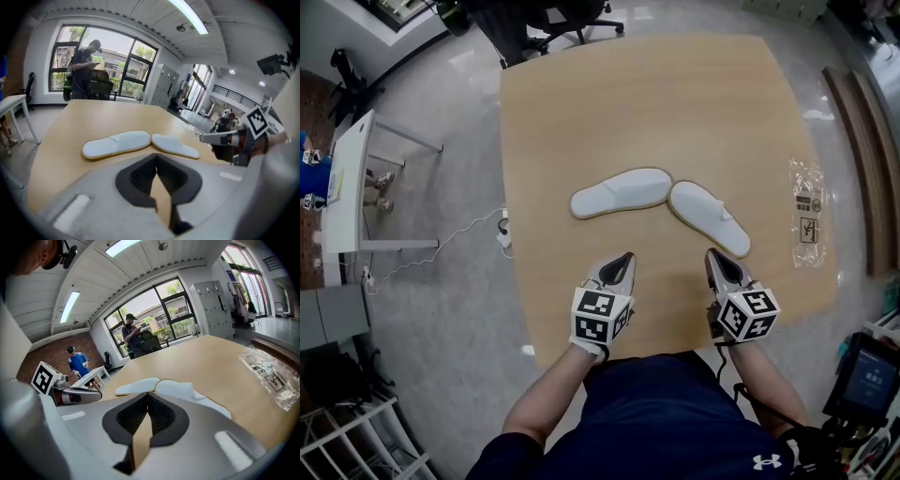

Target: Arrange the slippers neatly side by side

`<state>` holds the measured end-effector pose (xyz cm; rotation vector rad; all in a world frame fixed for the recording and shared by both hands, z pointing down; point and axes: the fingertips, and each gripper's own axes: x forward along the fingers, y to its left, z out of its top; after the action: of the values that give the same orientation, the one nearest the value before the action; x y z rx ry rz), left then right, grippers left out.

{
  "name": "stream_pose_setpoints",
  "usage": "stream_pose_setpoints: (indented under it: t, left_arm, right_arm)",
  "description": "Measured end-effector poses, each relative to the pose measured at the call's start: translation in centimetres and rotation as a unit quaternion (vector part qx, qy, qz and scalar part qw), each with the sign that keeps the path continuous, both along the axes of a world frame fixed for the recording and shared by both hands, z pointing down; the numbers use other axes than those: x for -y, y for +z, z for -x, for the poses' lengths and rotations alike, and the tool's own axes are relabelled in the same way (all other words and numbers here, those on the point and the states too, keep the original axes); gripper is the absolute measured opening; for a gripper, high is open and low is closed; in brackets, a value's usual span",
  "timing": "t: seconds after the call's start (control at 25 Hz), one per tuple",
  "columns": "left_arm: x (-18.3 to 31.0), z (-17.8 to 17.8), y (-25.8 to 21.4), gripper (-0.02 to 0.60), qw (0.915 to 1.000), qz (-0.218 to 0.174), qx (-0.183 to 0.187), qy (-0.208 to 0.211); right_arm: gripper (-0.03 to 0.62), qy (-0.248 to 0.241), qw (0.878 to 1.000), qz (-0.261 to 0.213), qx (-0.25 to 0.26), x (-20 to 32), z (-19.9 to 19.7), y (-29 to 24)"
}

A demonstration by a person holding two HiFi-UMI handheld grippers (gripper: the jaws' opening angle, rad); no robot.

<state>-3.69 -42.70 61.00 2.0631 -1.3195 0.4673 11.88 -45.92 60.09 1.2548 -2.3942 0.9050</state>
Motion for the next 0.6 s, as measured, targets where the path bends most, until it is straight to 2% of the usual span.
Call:
stream_pose_setpoints:
  t: [0.24, 0.44, 0.48, 0.6]
  left_arm:
    - [2.5, 2.0, 1.9, 0.038, 0.9961, -0.036, 0.073, 0.032]
    - [4.2, 1.9, 3.2, 0.072, 0.9905, -0.05, 0.105, 0.074]
    - [4.6, 1.9, 3.5, 0.089, 0.9875, -0.056, 0.119, 0.087]
    - [6.4, 2.5, 4.5, 0.106, 0.9735, -0.081, 0.172, 0.127]
  right_arm:
    - [0.011, -0.002, 1.0, -0.001, -0.015, 1.9, 0.5, 0.9]
    - [0.014, -0.054, 0.997, -0.007, -0.059, 2.3, 1.3, 2.8]
    - [0.025, -0.069, 0.995, -0.008, -0.071, 2.5, 1.4, 3.4]
    - [0.139, -0.115, 0.986, -0.009, -0.124, 3.7, 1.0, 5.3]
